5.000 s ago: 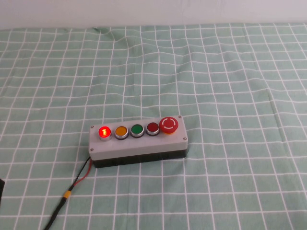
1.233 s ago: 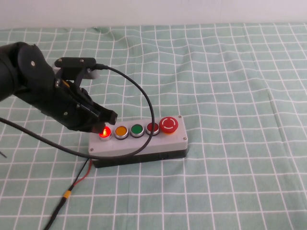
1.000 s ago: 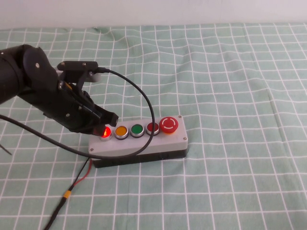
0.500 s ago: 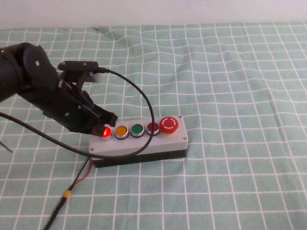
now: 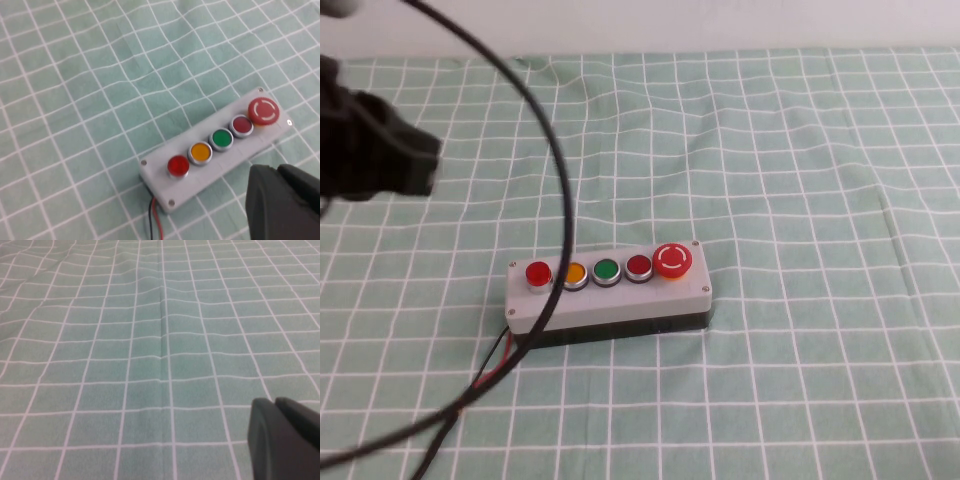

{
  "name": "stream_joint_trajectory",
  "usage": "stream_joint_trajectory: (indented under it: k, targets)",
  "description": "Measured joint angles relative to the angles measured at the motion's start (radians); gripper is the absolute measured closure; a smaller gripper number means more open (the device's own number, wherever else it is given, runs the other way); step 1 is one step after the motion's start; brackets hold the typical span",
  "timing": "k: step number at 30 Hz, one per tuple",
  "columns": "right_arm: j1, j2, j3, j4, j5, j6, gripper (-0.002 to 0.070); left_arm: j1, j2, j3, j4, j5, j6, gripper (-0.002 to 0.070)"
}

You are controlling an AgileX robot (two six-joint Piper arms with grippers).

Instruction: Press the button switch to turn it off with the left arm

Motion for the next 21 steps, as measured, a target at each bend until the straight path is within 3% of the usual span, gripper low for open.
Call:
stream_joint_trajectory:
  k: [12,21]
  targets:
    - [0.000,0.000,0.000,0.000,0.000,0.000,0.0694,0.000,-0.322,0.000,0.025,0.250,0.000,0.0677]
    - [0.000,0.000,0.000,0.000,0.000,0.000,0.0694,0.000,-0.538,0.116,0.027,0.271,0.000,0.0677]
